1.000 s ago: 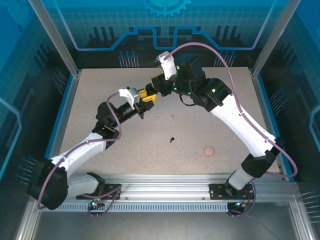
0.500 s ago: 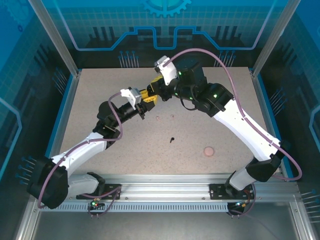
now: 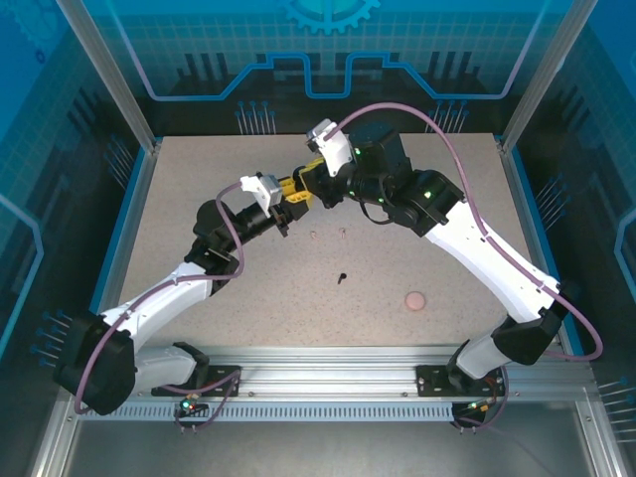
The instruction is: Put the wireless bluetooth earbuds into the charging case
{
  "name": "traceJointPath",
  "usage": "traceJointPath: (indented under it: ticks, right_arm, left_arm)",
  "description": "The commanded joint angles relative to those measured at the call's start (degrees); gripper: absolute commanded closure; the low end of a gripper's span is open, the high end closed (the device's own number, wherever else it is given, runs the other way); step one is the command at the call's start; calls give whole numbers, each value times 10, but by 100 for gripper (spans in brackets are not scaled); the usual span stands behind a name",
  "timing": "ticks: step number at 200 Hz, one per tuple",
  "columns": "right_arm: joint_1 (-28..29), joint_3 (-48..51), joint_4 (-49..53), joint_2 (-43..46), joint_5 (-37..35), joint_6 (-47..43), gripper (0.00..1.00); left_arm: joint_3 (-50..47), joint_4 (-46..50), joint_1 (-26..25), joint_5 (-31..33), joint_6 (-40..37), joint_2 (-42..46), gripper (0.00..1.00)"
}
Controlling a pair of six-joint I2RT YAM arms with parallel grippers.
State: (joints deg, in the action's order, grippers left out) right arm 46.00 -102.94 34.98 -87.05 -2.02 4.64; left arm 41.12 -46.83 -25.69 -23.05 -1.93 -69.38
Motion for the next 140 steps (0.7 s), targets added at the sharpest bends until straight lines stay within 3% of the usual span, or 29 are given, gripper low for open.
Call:
traceJointPath:
  ticks: [1,69,140]
  right_arm:
    - [9,4,-15,10,15,0,85]
    - [12,9,-4,2,19,-1,85]
    - [12,11,-5,-6,-23,-7,88]
  left_arm:
    - [22,-12,-4,-12,-13,-2,100]
    - [24,-15,-6,-12,-14,-3,100]
    - [23,-16,-6,-16,-15,-1,100]
